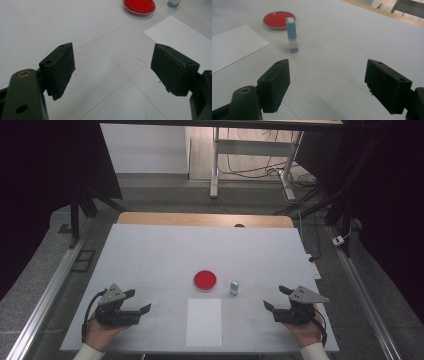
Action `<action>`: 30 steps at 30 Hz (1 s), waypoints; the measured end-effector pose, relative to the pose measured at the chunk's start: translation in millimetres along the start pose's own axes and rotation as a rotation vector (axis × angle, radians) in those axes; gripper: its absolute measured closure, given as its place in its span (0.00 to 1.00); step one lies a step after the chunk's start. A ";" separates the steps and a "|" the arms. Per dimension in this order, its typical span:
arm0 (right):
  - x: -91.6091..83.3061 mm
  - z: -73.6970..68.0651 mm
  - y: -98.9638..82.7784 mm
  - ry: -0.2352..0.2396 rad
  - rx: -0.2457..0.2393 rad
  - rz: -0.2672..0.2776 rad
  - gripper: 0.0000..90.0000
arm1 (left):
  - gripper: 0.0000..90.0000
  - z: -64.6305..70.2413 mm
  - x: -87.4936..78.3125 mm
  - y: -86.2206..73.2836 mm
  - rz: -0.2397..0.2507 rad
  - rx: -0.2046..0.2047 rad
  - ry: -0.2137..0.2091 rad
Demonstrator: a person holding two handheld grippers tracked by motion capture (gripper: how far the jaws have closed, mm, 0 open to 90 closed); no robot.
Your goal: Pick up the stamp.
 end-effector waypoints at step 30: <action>1.5 -8.5 32.1 0.030 -0.017 0.007 0.27 | 0.20 -3.4 1.4 0.5 -0.004 -0.030 -0.002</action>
Point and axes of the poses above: each handheld gripper's, and its own axes: x roughly forward along the jaws, y roughly out of its top, z roughly to its right, the point moved 5 cm from there along x, roughly forward along the jaws, and after that the axes turned 7 degrees about -y, right-handed, at the moved point
